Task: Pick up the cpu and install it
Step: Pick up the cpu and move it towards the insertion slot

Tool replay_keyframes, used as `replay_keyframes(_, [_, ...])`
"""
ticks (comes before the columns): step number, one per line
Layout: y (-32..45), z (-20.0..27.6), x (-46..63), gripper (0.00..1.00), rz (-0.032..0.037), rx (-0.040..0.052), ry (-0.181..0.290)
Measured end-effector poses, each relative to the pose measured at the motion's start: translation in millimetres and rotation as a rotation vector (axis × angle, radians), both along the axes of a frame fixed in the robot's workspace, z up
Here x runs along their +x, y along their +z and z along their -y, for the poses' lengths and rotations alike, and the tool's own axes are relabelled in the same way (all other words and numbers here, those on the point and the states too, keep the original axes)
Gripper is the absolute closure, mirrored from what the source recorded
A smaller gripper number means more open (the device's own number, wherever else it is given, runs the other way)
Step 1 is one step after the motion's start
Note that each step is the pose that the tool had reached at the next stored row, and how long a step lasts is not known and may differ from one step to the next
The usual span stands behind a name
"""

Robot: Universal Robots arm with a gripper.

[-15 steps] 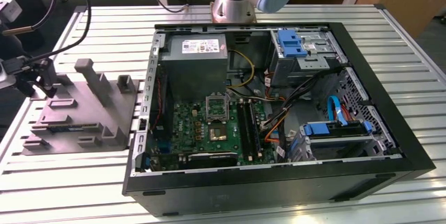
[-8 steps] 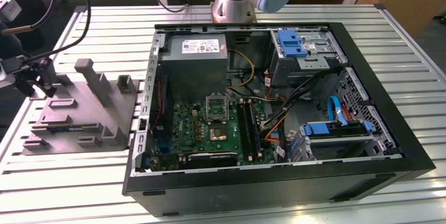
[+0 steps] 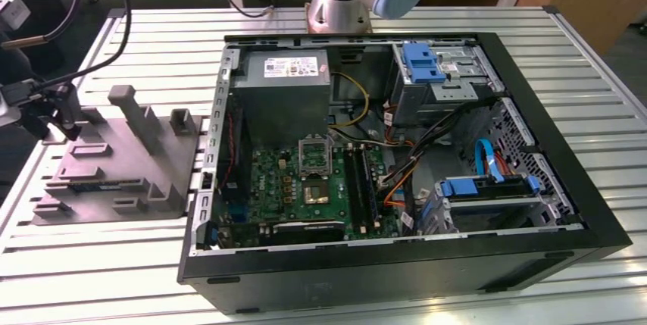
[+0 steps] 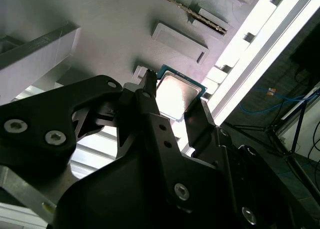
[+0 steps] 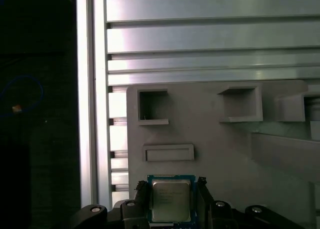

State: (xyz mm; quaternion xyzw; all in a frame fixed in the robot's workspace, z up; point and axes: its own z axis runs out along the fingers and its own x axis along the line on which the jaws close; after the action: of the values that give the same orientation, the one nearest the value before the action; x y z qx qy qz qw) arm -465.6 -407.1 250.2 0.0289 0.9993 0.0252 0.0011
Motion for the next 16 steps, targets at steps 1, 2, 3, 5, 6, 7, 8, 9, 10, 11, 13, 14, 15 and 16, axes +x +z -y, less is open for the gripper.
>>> replay_keyframes(1, [0.3, 0.0, 0.0, 0.53, -0.0001, 0.0000, 0.000])
replay_keyframes(2, [0.5, 0.0, 0.0, 0.53, 0.0000, 0.0000, 0.000])
replay_keyframes(3, [0.8, 0.0, 0.0, 0.53, 0.0000, 0.0000, 0.000])
replay_keyframes(5, [1.3, 0.0, 0.0, 0.53, 0.0000, 0.0000, 0.000])
replay_keyframes(6, [1.5, 0.0, 0.0, 0.53, 0.0000, 0.0000, 0.000])
replay_keyframes(7, [1.8, 0.0, 0.0, 0.53, 0.0001, 0.0000, 0.000])
replay_keyframes(8, [2.0, 0.0, 0.0, 0.53, 0.0001, 0.0000, 0.000])
replay_keyframes(9, [2.4, 0.0, 0.0, 0.53, 0.0000, -0.0001, 0.000])
replay_keyframes(10, [2.6, 0.0, 0.0, 0.53, 0.0001, 0.0000, 0.000])
replay_keyframes(11, [2.9, 0.0, 0.0, 0.53, 0.0000, 0.0000, 0.000])
replay_keyframes(13, [3.9, 0.0, 0.0, 0.53, 0.0000, 0.0000, 0.000])
replay_keyframes(14, [4.2, 0.0, 0.0, 0.53, 0.0001, 0.0000, 0.000])
replay_keyframes(15, [4.5, 0.0, 0.0, 0.53, 0.0000, 0.0000, 0.000])
replay_keyframes(16, [4.8, 0.0, 0.0, 0.53, 0.0000, 0.0000, 0.000])
